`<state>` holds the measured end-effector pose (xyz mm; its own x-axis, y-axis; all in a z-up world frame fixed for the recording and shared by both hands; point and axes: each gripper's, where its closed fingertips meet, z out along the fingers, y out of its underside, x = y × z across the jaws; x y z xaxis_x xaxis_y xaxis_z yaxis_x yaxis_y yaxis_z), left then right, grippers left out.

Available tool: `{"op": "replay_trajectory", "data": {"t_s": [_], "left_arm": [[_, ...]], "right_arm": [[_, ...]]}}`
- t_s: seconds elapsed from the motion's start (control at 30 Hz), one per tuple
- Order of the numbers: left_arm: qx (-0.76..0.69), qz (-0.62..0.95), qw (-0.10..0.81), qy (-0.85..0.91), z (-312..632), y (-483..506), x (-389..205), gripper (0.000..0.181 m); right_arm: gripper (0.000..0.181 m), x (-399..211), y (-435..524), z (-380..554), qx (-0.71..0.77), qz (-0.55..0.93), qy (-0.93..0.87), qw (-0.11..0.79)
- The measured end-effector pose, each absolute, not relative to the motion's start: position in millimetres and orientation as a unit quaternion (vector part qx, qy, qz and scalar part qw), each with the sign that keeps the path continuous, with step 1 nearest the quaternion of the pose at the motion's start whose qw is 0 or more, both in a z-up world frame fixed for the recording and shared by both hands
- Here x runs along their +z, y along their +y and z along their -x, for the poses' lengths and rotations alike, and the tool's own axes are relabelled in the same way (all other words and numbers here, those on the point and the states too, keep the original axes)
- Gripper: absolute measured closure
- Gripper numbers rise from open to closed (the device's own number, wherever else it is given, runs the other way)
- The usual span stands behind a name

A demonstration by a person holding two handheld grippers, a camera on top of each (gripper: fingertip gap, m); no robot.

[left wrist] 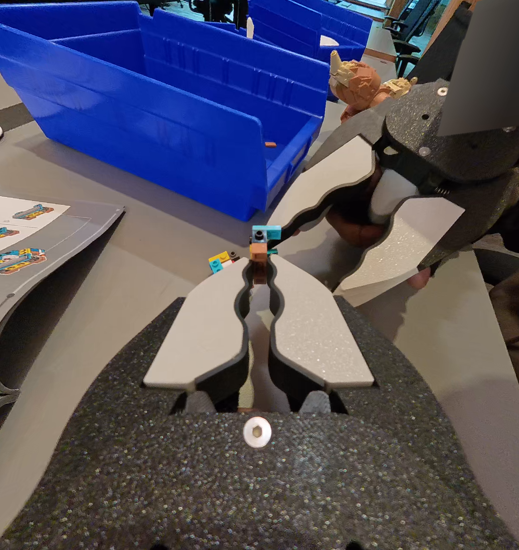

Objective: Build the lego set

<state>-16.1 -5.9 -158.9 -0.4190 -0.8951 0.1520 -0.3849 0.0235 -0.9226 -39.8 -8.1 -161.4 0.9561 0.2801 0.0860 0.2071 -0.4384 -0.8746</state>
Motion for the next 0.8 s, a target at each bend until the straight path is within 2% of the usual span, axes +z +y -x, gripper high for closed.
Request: {"op": "replay_trajectory", "data": {"t_s": [0.33, 0.8], "left_arm": [[-0.508, 0.468, 0.256, 0.677, 16.6, -5.7, -158.3, 0.173], [-0.499, 0.47, 0.26, 0.68, 15.9, -5.0, -159.9, 0.174]], "right_arm": [[0.141, -158.6, -6.9, 34.7, 0.061, 0.844, -0.122, 0.519], [0.126, -162.5, -8.0, 42.2, 0.043, 0.846, -0.138, 0.513]]}}
